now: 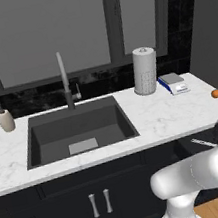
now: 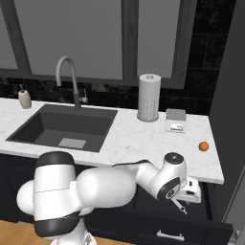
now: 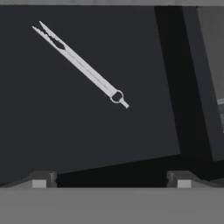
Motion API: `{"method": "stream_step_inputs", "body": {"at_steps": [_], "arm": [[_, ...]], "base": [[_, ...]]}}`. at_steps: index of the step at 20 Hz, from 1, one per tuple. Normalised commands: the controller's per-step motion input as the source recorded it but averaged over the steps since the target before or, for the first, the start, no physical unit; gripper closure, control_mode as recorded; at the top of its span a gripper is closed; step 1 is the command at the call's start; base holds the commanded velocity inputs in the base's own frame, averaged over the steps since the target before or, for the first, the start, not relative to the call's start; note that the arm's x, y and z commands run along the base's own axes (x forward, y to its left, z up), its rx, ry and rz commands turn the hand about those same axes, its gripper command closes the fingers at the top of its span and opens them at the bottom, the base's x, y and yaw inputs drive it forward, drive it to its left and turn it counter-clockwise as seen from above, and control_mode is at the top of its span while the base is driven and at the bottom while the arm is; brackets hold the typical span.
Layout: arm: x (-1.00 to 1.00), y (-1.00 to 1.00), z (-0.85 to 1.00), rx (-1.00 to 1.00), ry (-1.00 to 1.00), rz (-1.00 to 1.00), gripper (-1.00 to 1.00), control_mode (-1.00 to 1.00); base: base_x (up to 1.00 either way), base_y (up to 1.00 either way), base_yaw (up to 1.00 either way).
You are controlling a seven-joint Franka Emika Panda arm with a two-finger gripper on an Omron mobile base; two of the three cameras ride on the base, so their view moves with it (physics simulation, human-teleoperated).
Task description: Pick the tongs from the drawer and place it on the counter.
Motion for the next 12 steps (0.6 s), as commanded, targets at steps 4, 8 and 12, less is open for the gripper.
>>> {"method": "stream_step_inputs", "body": {"at_steps": [4,8,12], "arm": [[0.0,-0.12,-0.26,0.0,0.0,-0.03,-1.0,-1.0],[-0.06,-0.24,-0.12,0.07,0.05,-0.01,-1.0,-1.0],[-0.25,-0.18,-0.26,0.02,0.01,0.0,-1.0,-1.0]], "base": [[0.0,0.0,0.0],[0.0,0.0,0.0],[0.0,0.0,0.0]]}}
